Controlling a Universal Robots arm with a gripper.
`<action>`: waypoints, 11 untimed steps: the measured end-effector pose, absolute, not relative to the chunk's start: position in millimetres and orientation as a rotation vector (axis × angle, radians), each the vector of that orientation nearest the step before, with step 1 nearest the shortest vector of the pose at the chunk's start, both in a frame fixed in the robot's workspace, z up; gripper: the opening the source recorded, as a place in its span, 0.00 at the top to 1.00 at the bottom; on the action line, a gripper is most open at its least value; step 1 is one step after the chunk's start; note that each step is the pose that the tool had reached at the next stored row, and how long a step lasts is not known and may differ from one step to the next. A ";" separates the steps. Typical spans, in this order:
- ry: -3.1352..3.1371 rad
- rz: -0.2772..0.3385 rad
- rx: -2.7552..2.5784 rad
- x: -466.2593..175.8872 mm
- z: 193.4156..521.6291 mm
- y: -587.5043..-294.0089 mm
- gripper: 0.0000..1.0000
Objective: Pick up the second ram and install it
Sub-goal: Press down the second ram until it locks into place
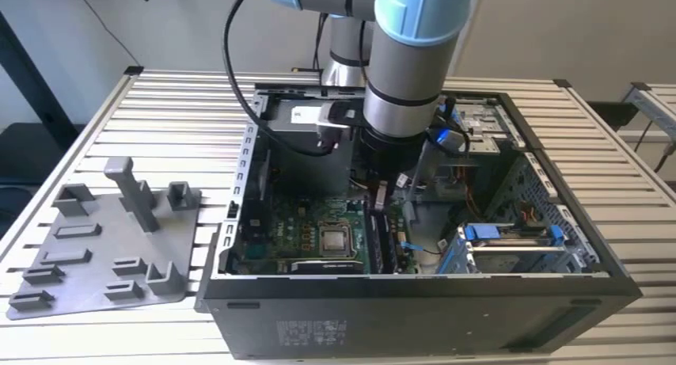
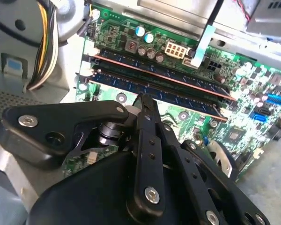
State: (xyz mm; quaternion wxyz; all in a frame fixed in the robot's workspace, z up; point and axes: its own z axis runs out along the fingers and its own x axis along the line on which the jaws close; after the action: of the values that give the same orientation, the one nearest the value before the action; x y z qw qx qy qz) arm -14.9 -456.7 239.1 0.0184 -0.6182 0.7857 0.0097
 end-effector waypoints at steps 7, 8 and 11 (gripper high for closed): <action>2.337 0.029 -2.040 -14.8 238.6 -457.0 0.89; 2.326 0.028 -2.052 -14.8 238.5 -457.0 0.89; 2.297 0.028 -2.084 -14.8 238.1 -457.1 0.89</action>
State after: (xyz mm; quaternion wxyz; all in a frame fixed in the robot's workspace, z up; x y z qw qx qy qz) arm -14.8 -457.1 238.1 0.0201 -0.6718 0.7404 0.0090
